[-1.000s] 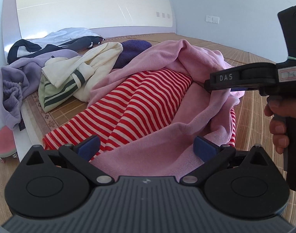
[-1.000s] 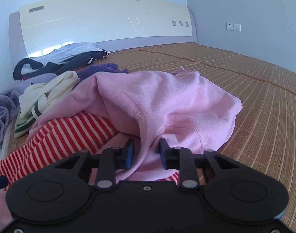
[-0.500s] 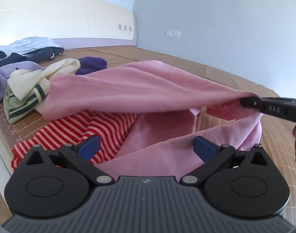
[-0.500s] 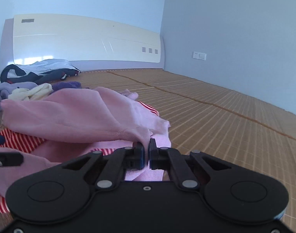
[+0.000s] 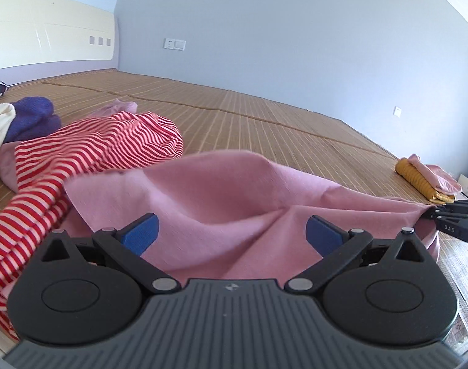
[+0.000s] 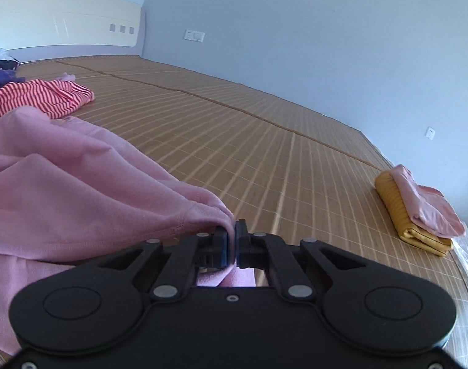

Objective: Fold clothes
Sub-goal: 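Grasp the pink sweatshirt with the right gripper and pull it off the pile, then lay the pink sweatshirt on the mat and open the right gripper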

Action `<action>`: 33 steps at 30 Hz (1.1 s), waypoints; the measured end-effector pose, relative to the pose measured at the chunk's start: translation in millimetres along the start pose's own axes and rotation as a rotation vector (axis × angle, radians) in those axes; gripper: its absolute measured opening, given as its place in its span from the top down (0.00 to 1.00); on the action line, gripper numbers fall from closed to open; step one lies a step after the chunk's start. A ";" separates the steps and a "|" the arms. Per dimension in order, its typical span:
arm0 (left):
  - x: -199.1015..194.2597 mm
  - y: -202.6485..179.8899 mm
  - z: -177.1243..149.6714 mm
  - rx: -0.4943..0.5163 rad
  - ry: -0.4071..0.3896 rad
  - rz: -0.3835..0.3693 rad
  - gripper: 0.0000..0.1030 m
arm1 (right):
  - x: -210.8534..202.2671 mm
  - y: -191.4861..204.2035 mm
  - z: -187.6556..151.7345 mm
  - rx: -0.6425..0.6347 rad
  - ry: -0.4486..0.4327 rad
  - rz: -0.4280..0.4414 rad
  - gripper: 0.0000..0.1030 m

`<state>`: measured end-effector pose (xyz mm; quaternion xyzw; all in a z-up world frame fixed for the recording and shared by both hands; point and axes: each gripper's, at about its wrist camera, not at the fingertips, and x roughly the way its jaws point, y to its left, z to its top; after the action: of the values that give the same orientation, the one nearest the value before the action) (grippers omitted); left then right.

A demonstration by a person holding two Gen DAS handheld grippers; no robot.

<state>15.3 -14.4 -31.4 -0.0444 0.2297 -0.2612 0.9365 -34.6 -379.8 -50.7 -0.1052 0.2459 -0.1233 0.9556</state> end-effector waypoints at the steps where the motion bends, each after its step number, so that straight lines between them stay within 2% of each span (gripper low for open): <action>1: 4.4 -4.6 -1.1 0.007 0.013 -0.013 0.00 | -2.6 -13.0 -4.8 0.009 0.007 -0.028 0.94; 7: 36.3 -41.3 -8.4 0.082 0.088 -0.070 0.00 | -10.1 -87.4 -30.8 0.064 0.035 -0.187 0.92; 8: 36.8 -52.0 -10.8 0.095 0.094 -0.084 0.00 | -9.9 -97.9 -34.9 0.071 0.039 -0.200 0.88; 10: 35.1 -72.9 -18.3 0.124 0.103 -0.112 0.00 | -15.9 -106.4 -41.3 0.081 0.050 -0.172 0.82; 12: 39.7 -85.7 -22.1 0.157 0.111 -0.129 0.00 | -29.4 -110.5 -49.9 0.102 0.042 -0.131 0.69; 13: 42.3 -92.3 -24.4 0.176 0.116 -0.139 0.00 | -38.0 -110.2 -55.7 0.125 0.038 -0.115 0.53; 14: 45.8 -98.3 -25.6 0.194 0.119 -0.147 0.00 | -46.0 -109.9 -61.3 0.148 0.037 -0.099 0.42; 17: 51.9 -115.2 -29.3 0.233 0.126 -0.169 0.00 | -65.4 -106.3 -76.3 0.242 0.044 -0.036 0.43; 20: 54.1 -129.5 -30.7 0.258 0.120 -0.197 0.00 | -76.2 -94.5 -90.0 0.313 0.081 0.145 0.47; 22: 59.9 -137.5 -32.0 0.267 0.129 -0.197 0.00 | -77.5 -76.9 -92.9 0.292 0.124 0.232 0.48; 24: 65.8 -141.2 -33.0 0.265 0.142 -0.191 0.00 | -73.4 -58.8 -93.9 0.227 0.158 0.254 0.48; 26: 70.1 -143.2 -33.1 0.257 0.154 -0.186 0.00 | -66.0 -50.1 -96.7 0.192 0.219 0.234 0.49; 29: 73.6 -144.4 -33.1 0.242 0.165 -0.184 0.00 | -69.5 -56.8 -101.4 0.132 0.249 0.175 0.50; 33: 72.4 -144.4 -32.6 0.240 0.170 -0.191 0.00 | -64.6 -97.9 -106.9 0.173 0.312 0.015 0.46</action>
<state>-12.3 -174.1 -60.5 0.0685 0.2698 -0.3773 0.8833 -160.4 -469.0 -87.9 -0.0001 0.3804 -0.1518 0.9123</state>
